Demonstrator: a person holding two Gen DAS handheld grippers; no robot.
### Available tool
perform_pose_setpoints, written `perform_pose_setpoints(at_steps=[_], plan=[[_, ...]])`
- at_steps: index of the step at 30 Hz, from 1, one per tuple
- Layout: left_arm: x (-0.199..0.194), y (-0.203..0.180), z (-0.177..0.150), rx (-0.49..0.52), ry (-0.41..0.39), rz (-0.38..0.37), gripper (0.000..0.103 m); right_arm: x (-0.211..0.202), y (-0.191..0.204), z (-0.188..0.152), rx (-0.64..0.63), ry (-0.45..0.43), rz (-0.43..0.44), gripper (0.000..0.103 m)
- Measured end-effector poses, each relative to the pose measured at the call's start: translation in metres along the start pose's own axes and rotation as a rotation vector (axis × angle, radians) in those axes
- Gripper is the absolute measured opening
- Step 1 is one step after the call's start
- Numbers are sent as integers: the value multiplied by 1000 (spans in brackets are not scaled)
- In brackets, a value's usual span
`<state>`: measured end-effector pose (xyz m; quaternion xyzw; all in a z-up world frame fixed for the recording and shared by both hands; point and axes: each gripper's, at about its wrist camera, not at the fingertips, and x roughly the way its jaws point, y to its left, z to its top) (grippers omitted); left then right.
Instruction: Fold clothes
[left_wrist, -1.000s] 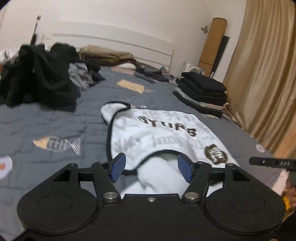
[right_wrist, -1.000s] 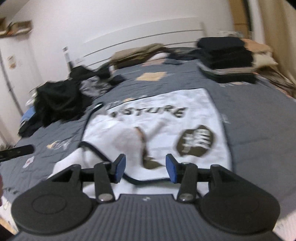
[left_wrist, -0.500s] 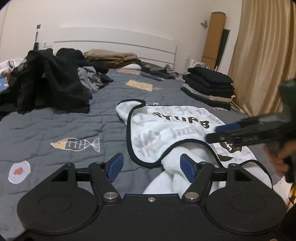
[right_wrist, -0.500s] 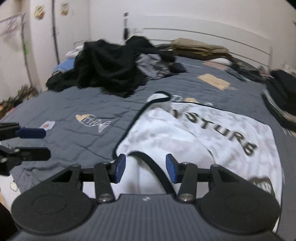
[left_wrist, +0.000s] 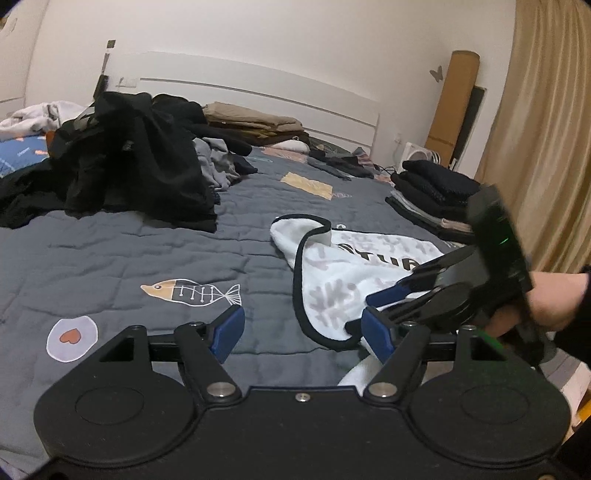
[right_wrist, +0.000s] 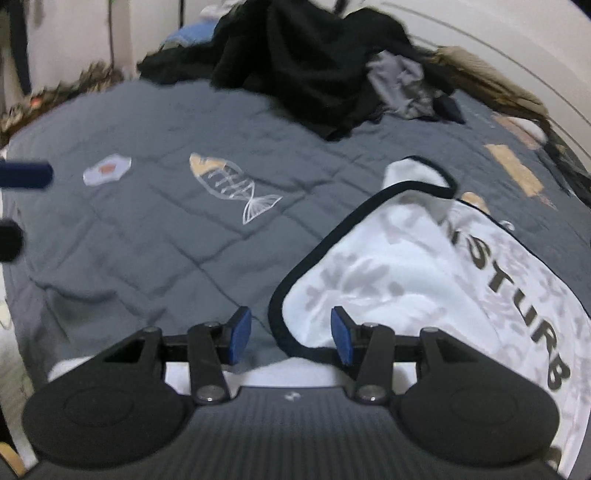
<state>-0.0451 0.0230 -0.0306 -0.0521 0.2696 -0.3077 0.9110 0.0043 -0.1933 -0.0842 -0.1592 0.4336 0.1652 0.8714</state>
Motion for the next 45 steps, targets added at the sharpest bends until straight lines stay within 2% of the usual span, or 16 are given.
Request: perform_pose_setpoints(at_steps=[14,17,19,20,21,22,26,32,39,45], plan=[[3,-1,-1,17,18,-30,69,65,14,15,-109,206,7,46],[3,-2,-1,18,20,-34,69,72,13,14,-94,220,4,46],[3,-3,-2,21,24,-36,69,74,13,14,-82,224,7,42],[4,-3,-2,23,25,-38,69,74,12,14,-77,222,8,35],[4,-4,-2,25,26,-40,69,74,12,15,-72,220,10,22],[4,-5,-2,27,27,-42,69,73,12,16,-66,218,12,17],[5,-7,-3,31,32,-57,69,58,2,21,18,158,22,7],[7,-16,-5,51,36,-120,69,20,-29,35,180,26,48,6],[14,-34,-4,71,33,-175,69,-20,-69,37,268,-74,-16,6],[23,-50,-2,76,28,-219,69,-55,-110,23,344,-131,-81,6]])
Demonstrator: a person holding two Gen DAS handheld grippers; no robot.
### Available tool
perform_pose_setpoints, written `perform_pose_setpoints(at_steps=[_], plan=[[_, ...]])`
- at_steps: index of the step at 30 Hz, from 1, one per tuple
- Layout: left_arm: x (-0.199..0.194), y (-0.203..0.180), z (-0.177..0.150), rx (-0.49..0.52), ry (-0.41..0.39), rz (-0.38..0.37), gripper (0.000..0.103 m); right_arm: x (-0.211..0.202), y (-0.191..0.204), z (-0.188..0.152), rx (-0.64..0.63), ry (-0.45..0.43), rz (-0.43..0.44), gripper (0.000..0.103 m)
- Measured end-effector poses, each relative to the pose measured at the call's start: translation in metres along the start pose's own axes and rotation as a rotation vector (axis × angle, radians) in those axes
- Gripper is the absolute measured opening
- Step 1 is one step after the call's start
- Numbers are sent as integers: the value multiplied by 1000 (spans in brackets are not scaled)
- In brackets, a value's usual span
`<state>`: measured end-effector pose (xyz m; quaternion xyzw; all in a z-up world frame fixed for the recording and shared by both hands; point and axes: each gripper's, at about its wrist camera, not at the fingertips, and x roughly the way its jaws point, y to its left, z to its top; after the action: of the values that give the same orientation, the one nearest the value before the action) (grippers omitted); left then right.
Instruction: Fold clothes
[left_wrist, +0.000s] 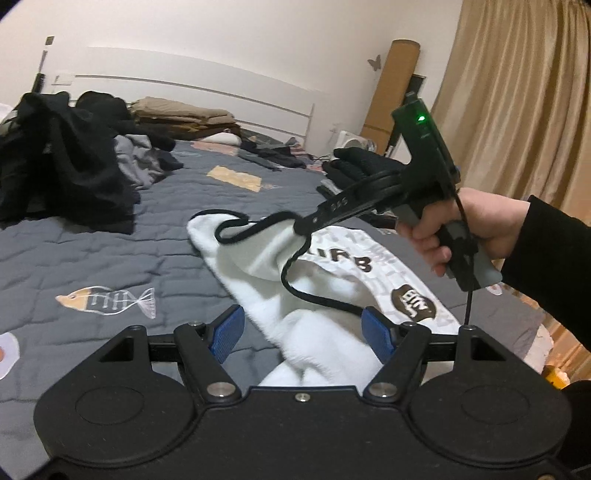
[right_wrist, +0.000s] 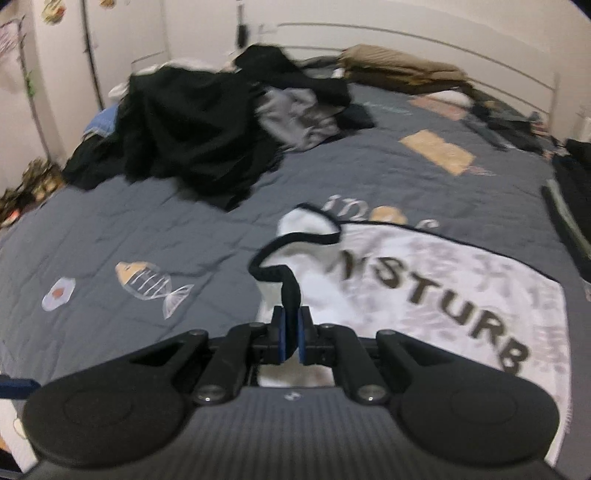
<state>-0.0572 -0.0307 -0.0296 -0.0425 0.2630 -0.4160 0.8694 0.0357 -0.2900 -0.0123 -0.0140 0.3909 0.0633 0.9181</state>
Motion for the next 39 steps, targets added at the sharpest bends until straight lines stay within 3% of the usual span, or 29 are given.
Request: perform_pose_setpoints(at_steps=[16,30,37,39], plan=[[56,-27,5,20,25,-69,70,-56,-146,-7,188,-86,-179,6],[84,-18,7,-9,36,-55,70,-39,-273,-22,335,-84,-286,5],[95,-19,4,-10,52,-55,70,-28,-320,-4,394,-146,-340,4],[98,-18,2,-13,61,-46,70,-12,-327,1,368,-112,-346,4]])
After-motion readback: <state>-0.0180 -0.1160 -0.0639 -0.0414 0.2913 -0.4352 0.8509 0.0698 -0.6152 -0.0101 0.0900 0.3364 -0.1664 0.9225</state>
